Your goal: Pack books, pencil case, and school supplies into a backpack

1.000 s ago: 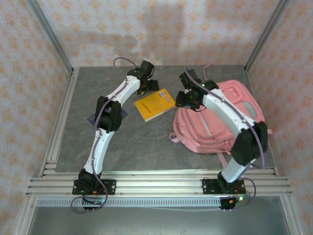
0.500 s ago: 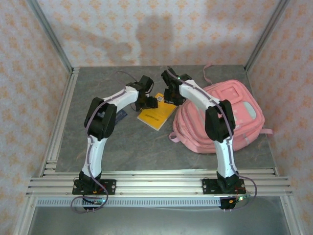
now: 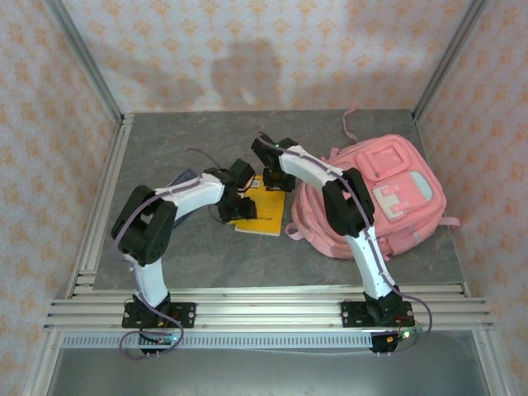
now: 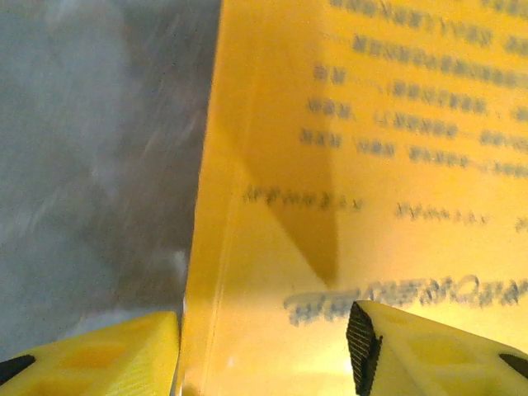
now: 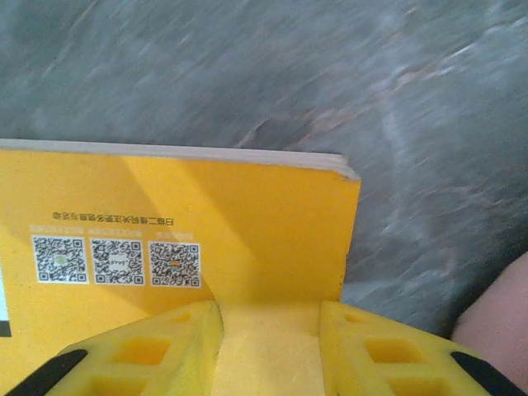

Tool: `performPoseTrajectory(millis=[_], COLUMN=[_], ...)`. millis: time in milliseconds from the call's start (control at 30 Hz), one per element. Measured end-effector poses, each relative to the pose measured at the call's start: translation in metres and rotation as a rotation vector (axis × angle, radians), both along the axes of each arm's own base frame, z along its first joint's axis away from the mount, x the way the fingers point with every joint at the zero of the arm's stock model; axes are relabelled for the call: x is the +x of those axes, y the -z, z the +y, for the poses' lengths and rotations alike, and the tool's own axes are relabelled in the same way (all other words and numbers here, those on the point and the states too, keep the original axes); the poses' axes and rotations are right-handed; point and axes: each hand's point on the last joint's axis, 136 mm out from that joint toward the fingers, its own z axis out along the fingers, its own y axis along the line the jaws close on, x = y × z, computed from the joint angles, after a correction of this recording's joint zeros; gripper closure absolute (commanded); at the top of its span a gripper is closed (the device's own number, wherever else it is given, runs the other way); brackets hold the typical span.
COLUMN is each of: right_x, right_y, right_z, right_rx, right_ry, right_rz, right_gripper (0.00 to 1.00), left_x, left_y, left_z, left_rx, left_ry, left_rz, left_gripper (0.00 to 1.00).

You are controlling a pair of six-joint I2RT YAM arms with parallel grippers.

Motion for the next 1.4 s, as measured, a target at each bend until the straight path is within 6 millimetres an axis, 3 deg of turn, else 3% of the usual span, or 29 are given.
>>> performPoseTrajectory(millis=[200,300,367,467,600,867,1033,1400], right_x=[-0.058,-0.087,-0.099,-0.112,-0.127,-0.142,-0.148,-0.157], right_y=[0.001,0.0,0.0,-0.003,-0.008,-0.013,-0.01,0.001], right_z=[0.036,0.043,0.044,0.042,0.037,0.028,0.02,0.044], right_rx=[0.084,0.126,0.148,0.183,0.229,0.292,0.344,0.493], right_ry=[-0.193,-0.273,-0.308,-0.335,-0.336,-0.268,-0.207,-0.173], right_rz=[0.025,0.055,0.068,0.082,0.111,0.145,0.165,0.252], right_gripper=[0.72,0.72,0.71,0.63,0.53,0.46,0.49,0.57], left_x=[-0.019,-0.029,-0.037,-0.055,-0.072,-0.059,-0.052,-0.048], left_y=[-0.059,-0.074,-0.069,-0.044,-0.02,-0.001,0.014,0.015], left_z=[0.016,0.031,0.041,0.053,0.057,0.058,0.054,0.037], left_rx=[-0.057,-0.076,-0.075,-0.062,-0.05,-0.062,-0.06,-0.164], left_ry=[-0.028,-0.062,-0.084,-0.111,-0.115,-0.143,-0.127,-0.11], left_rz=[-0.101,-0.136,-0.123,-0.037,0.057,0.098,0.127,0.151], left_gripper=[0.28,0.27,0.28,0.31,0.33,0.36,0.38,0.5])
